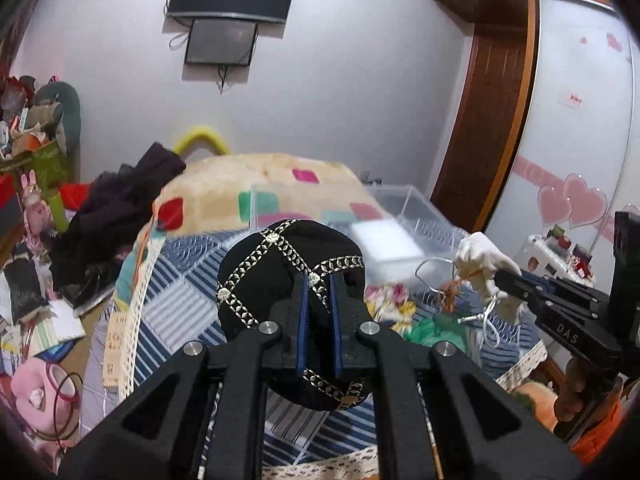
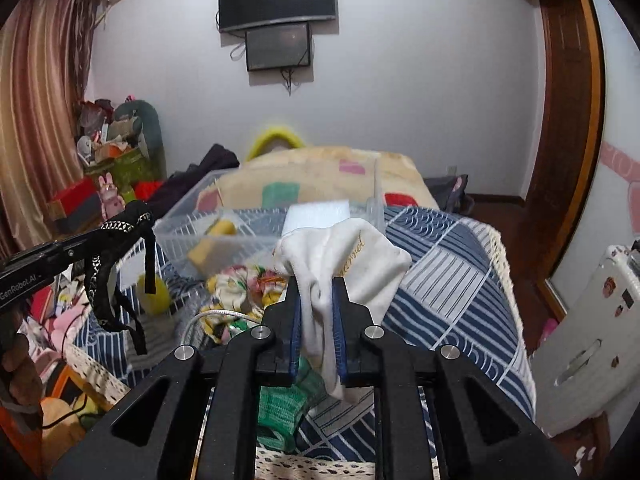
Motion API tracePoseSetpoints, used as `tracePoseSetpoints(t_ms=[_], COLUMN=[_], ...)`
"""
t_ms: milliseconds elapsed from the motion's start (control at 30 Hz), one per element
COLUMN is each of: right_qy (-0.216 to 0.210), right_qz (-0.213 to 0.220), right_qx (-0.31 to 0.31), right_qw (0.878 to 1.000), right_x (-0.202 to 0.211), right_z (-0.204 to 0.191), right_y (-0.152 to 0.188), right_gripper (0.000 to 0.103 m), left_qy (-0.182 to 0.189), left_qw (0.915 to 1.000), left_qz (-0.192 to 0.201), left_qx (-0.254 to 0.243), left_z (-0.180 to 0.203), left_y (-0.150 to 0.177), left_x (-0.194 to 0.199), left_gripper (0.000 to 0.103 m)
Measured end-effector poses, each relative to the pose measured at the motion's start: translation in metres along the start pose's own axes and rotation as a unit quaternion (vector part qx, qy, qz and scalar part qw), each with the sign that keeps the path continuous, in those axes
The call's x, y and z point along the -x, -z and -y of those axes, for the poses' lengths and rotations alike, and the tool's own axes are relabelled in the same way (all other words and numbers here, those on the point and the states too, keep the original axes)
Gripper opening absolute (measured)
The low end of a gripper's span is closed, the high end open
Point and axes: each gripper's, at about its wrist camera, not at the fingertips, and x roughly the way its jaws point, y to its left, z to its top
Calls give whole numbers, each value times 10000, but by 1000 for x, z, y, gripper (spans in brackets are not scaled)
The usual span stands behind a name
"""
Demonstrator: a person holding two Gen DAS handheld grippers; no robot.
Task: Organize soft objects
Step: 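Place the cap into the box with left tool while right tool places the bag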
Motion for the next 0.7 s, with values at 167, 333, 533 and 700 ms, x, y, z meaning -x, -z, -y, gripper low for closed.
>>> tracePoseSetpoints(t_ms=[167,333,533,700], right_qy=[-18,-59,-94,-76], right_qz=[240,442,639,675], right_qx=[-2,2,49,18], right_qw=[9997,9990,9979,9977], right_x=[7,8,3,-11], right_z=[2,2,0,-3], right_y=[-13,-27,-43,-53], right_gripper=[12,12,12,12], left_qy=[80,102,121,107], left_qw=[9997,9994,9993,9996], left_qz=[227,326,343,242], left_qx=[-21,-9,50,100], left_z=[2,0,-1,-1], left_y=[-20,-42,-62,-68], left_x=[4,-7,-24,-48], left_gripper=[9,9,9,9])
